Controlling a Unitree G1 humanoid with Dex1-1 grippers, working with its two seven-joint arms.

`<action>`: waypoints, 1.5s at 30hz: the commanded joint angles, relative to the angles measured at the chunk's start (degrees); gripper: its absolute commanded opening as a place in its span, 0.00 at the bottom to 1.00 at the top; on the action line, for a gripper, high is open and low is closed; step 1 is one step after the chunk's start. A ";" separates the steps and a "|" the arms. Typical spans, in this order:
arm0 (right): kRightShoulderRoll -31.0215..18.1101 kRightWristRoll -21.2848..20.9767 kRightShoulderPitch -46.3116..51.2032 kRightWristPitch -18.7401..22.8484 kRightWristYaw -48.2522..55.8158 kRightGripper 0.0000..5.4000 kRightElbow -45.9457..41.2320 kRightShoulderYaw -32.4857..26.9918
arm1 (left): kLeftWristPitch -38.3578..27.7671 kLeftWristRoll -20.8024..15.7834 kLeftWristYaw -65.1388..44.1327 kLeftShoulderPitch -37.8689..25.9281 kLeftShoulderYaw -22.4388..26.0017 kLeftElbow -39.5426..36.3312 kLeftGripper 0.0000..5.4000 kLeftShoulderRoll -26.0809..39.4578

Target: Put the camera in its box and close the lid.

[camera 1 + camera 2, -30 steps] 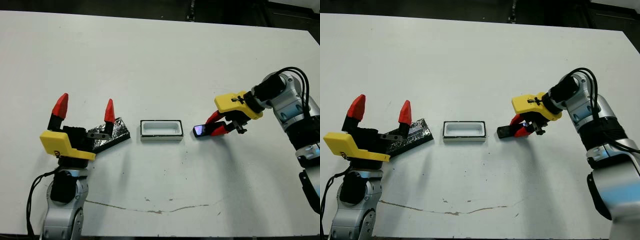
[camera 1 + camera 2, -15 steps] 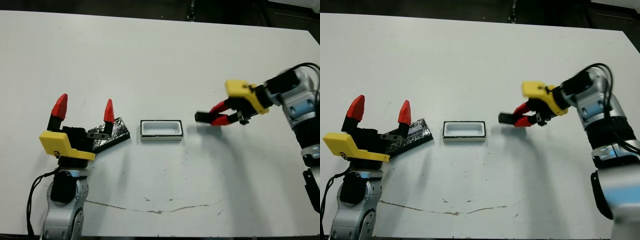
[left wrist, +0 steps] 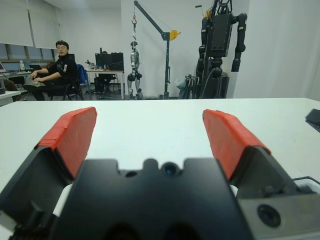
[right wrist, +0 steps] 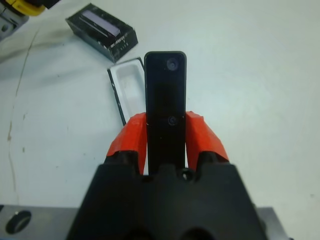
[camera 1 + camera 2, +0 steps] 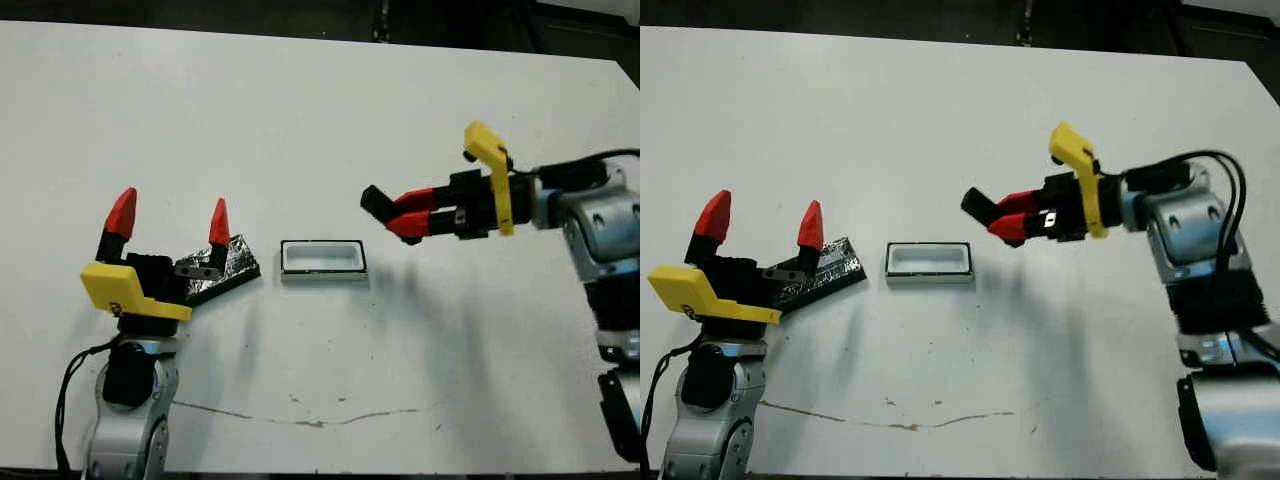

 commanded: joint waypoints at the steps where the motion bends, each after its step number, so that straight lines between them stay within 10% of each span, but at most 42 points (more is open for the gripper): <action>1: 1.61 2.00 1.80 0.96 -1.27 0.31 -1.77 1.04 | -0.37 0.36 0.26 1.00 0.01 0.51 1.00 -0.26; 16: 7.92 -1.75 -3.20 -5.47 -2.44 0.31 7.01 10.31 | -0.13 0.35 0.22 0.83 -0.07 0.38 1.00 -0.13; 45: 9.18 -5.21 -11.88 -1.69 2.12 0.31 8.38 15.78 | 0.20 0.57 0.56 0.74 -0.48 0.17 1.00 -0.67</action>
